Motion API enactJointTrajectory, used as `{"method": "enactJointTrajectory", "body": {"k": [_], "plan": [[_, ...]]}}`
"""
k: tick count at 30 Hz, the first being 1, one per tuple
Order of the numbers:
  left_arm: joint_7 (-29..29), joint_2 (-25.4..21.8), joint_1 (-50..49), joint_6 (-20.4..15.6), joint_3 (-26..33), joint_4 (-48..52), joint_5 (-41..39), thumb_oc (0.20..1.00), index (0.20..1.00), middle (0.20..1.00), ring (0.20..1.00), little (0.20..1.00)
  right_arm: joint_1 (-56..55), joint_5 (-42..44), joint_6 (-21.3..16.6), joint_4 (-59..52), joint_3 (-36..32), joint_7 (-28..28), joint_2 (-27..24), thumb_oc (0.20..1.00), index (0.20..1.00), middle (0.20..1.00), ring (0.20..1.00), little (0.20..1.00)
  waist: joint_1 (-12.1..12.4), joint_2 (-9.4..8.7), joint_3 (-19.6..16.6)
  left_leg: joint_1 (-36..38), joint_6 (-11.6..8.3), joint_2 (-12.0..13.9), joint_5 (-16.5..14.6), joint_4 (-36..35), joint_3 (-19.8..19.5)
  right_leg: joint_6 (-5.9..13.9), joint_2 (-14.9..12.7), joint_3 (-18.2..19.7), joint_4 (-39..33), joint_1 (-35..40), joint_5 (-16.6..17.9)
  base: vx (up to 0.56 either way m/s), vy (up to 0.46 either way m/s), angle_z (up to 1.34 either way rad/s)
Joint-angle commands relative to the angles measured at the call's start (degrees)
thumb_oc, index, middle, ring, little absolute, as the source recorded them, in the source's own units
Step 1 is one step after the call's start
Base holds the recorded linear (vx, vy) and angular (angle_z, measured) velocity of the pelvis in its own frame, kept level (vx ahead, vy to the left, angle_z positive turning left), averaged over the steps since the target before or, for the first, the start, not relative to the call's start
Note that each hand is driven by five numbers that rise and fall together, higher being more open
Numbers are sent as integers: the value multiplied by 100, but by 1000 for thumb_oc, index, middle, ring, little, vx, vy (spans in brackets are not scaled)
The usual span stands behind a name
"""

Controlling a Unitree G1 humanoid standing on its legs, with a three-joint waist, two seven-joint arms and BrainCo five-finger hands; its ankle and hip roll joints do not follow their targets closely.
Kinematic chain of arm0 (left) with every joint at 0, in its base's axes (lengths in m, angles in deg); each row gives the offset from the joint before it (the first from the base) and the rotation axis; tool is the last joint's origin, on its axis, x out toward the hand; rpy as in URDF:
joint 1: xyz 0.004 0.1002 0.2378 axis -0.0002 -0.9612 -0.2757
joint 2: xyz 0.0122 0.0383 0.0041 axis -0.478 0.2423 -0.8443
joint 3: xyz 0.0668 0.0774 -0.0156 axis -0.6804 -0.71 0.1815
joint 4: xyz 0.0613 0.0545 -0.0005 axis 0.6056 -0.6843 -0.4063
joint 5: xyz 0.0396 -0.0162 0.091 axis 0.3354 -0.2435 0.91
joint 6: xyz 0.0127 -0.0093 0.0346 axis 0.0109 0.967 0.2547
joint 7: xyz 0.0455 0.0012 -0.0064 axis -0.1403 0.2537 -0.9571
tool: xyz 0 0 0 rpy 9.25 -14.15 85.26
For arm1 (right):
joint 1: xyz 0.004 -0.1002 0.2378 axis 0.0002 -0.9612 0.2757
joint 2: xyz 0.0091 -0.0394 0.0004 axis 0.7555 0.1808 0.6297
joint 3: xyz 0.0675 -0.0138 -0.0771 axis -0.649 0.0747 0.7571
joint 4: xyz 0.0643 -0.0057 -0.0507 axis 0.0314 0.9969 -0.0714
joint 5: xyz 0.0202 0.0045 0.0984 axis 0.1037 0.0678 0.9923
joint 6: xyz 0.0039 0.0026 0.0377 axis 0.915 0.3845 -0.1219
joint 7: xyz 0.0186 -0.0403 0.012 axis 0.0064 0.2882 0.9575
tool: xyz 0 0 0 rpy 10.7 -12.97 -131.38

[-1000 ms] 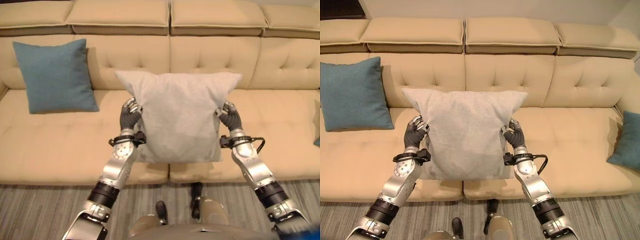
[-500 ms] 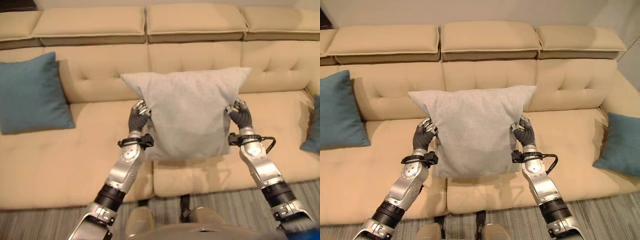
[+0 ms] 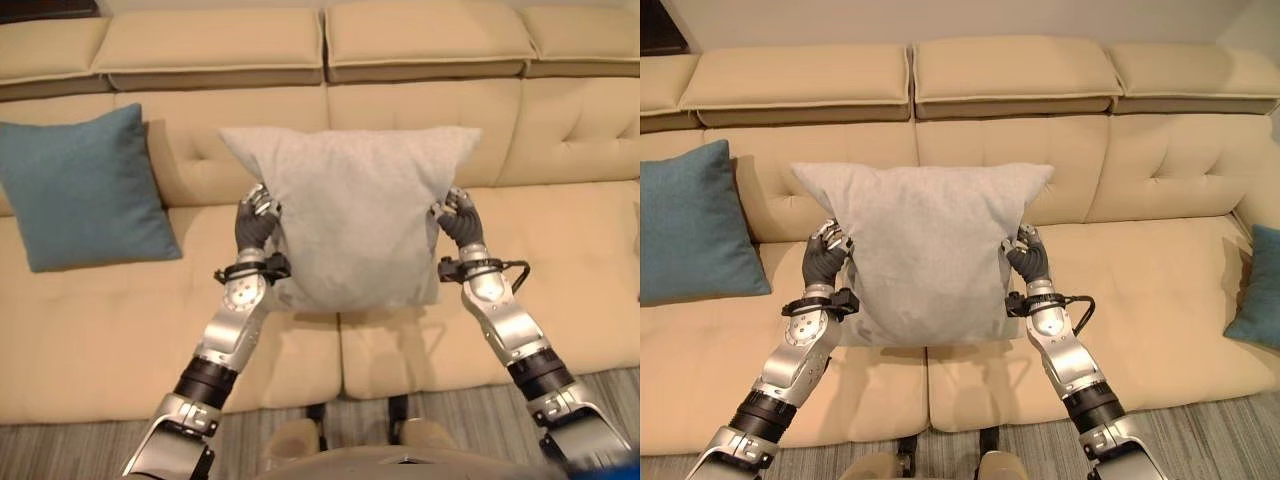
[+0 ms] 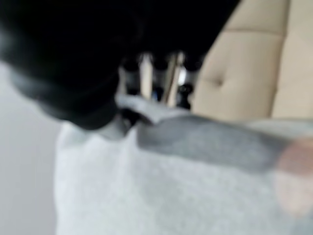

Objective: Pick up all the scattered cushions and arrange them neatly on the sofa.

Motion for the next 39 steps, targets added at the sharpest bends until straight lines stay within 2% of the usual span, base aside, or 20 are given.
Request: {"method": "enactJointTrajectory", "body": {"k": [1, 5, 6, 9, 15, 21, 29, 37, 39], "plan": [[3, 118, 1540, -590, -590, 61, 382, 200, 200, 200, 200, 200, 1449, -164, -492, -110, 349, -63, 282, 200, 200, 200, 200, 200, 19, -117, -221, -463, -215, 99, -360, 620, 32, 384, -220, -133, 343, -155, -252, -110, -8, 3], [-327, -56, 2659, -716, -819, -595, 349, 200, 200, 200, 200, 200, 2520, -96, -519, 375, 551, -338, 235, 200, 200, 200, 200, 200, 59, -224, 19, -1083, -224, 213, -294, 866, -36, 381, -158, -76, 380, -761, -70, -153, -49, -3], [-325, -56, 2676, -722, -820, -607, 346, 200, 200, 200, 200, 200, 2535, -93, -523, 385, 550, -338, 234, 200, 200, 200, 200, 200, 57, -223, 16, -1102, -224, 214, -296, 876, -39, 380, -157, -78, 384, -777, -69, -85, -55, -8], [-508, -165, 3587, -802, -1029, -1090, 297, 200, 200, 200, 200, 200, 3324, 36, -545, 794, 696, -542, 146, 200, 200, 200, 200, 200, 44, -290, 158, -1525, -245, 218, -180, 962, -132, 394, -130, -78, 397, -1169, 48, -74, -38, -3], [-647, -364, 4796, -887, -1320, -1777, 319, 200, 200, 200, 200, 200, 4384, 221, -649, 1414, 875, -767, -6, 200, 200, 200, 200, 200, 76, -333, 194, -1977, -279, 205, -54, 887, -220, 452, -82, -28, 274, -1629, 265, -18, -10, -4], [-778, -458, 5559, -995, -1481, -2184, 306, 200, 200, 200, 200, 200, 5075, 375, -769, 1909, 1032, -868, -101, 200, 200, 200, 200, 200, 153, -346, 176, -2293, -343, 184, 195, 587, -344, 519, -64, -47, 64, -2017, 481, 14, -4, -3], [-729, -548, 6518, -1040, -1808, -2947, 150, 200, 200, 200, 200, 200, 5961, 476, -819, 2532, 1537, -855, -258, 200, 200, 200, 200, 200, 239, -309, 145, -2577, -460, 207, 523, 148, -482, 523, -51, -163, 10, -2413, 512, 35, -6, 4], [-678, -321, 6781, -1056, -1909, -3420, 25, 200, 200, 200, 200, 200, 6486, 324, -757, 2926, 1948, -878, -338, 200, 200, 200, 200, 200, 346, -313, 294, -2931, -524, 188, 668, 43, -569, 558, -75, -286, 10, -2762, 581, 12, -13, 11], [-659, -232, 6833, -1001, -1939, -3807, -58, 200, 200, 200, 200, 200, 6660, 238, -728, 3064, 2075, -926, -362, 200, 200, 200, 200, 200, 338, -340, 328, -3141, -558, 216, 700, 20, -608, 573, -69, -303, 10, -2976, 597, 14, -31, 12]]}}
